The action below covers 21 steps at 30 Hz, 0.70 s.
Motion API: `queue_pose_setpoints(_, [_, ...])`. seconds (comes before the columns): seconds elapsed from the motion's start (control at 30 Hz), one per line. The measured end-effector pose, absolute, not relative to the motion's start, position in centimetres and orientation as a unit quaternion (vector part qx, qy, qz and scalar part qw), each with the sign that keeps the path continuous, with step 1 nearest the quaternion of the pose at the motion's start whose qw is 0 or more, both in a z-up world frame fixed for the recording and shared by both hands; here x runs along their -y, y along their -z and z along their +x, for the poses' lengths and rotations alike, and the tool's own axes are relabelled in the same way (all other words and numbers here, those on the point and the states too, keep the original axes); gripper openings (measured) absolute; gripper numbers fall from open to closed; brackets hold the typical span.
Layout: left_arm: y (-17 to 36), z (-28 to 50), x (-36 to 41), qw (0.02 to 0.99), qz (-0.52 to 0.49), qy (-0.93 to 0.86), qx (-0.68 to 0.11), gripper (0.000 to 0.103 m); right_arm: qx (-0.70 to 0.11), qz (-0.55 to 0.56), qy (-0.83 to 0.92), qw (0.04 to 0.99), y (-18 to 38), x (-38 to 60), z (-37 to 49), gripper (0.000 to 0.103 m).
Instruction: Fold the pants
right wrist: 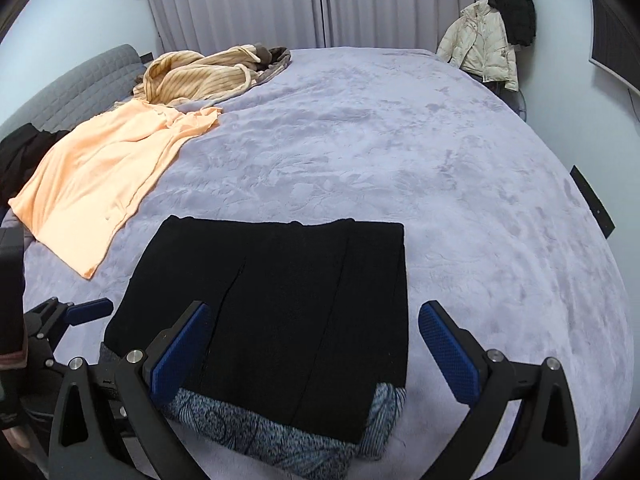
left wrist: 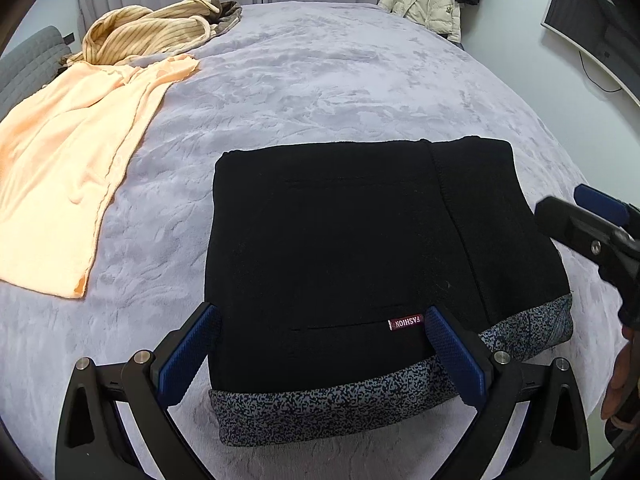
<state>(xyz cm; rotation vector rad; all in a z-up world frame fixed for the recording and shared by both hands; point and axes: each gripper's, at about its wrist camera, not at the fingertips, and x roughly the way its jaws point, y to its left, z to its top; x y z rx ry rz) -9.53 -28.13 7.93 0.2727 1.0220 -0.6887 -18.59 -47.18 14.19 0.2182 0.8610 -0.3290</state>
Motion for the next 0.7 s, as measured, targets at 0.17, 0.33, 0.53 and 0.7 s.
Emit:
queue_pose_setpoints(0.17, [-9.5,-9.4,26.7,0.824,0.075,0.322,-0.461,0.102,-0.410,0.087,0.188,0.888,-14.7,46.2,-20.5,0.103])
queue_pose_setpoints(0.33, [-9.5,-8.9,27.3,0.831,0.104,0.290,-0.464,0.102,-0.439,0.071,0.196,0.874,-13.4,45.5,-20.1,0.103])
queue_pose_setpoints(0.53, [-8.5,-8.6,26.8,0.826,0.111,0.268,-0.484,0.102,-0.449,0.098,0.194,0.867,-11.7,45.0,-20.1,0.103])
queue_pose_setpoints(0.7, [-8.3,-8.6,26.7,0.821,0.103,0.273,-0.491,0.102,-0.455,0.083,0.189,0.866,-11.3,43.6,-19.8,0.103])
